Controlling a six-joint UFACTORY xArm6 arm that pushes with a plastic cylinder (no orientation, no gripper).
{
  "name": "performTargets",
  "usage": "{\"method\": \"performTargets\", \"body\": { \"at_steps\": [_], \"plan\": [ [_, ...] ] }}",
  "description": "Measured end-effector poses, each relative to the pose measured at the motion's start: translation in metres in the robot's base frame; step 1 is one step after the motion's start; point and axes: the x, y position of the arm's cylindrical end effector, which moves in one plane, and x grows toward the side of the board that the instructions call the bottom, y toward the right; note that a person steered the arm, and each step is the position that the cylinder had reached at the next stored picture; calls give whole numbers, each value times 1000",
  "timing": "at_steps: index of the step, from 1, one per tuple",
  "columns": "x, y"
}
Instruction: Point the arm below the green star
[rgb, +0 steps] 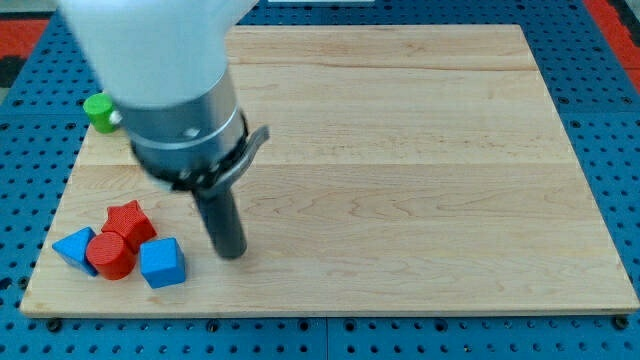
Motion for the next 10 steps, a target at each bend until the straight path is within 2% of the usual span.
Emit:
{"method": "performTargets", "body": {
  "at_steps": [1,5,7,8,9,10],
  "plan": [
    [-40,-9],
    [-40,-39],
    [-39,-78],
    [-54,-105],
    [-92,-119],
    [-101,-114]
  ]
}}
